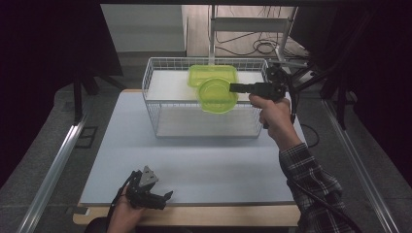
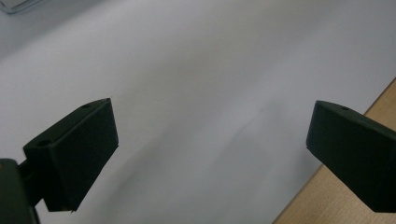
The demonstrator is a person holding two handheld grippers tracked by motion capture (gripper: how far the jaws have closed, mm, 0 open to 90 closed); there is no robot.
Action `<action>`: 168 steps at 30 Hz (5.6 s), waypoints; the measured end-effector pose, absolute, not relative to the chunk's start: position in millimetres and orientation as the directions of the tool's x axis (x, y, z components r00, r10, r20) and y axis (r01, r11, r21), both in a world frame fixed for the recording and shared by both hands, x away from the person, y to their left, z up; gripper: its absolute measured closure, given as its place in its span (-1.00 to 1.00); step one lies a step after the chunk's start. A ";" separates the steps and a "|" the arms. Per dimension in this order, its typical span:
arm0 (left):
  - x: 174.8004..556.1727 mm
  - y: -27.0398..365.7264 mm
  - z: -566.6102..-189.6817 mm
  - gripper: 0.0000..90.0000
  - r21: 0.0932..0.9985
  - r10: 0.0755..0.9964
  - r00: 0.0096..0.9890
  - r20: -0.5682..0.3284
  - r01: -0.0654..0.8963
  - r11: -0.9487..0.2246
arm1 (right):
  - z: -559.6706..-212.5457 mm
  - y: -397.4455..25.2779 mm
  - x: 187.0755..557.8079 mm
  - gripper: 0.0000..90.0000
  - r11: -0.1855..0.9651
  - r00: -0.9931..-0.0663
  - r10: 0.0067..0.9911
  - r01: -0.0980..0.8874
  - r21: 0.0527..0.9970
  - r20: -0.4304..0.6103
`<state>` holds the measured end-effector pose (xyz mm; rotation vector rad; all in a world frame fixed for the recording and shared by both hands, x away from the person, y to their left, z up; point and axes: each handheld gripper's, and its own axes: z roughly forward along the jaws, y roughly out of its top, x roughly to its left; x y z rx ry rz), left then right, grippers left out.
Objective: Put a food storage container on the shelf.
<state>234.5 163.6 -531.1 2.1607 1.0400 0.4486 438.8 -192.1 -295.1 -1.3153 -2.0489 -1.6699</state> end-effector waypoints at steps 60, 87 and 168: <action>234.3 160.8 -532.7 -0.96 0.699 0.765 0.644 0.005 0.545 -0.463 | -264.0 -154.7 504.7 0.52 -0.115 -0.431 0.766 0.639 0.761 0.478; 234.5 161.8 -531.0 -0.96 0.721 0.750 0.659 -0.059 0.548 -0.424 | -270.9 -168.6 478.9 -0.32 -0.006 -0.550 0.707 0.624 0.782 0.445; 234.5 159.9 -533.0 -0.97 0.706 0.748 0.663 -0.026 0.542 -0.457 | -369.7 -182.7 405.1 -0.87 0.305 -0.716 0.666 0.515 0.801 0.207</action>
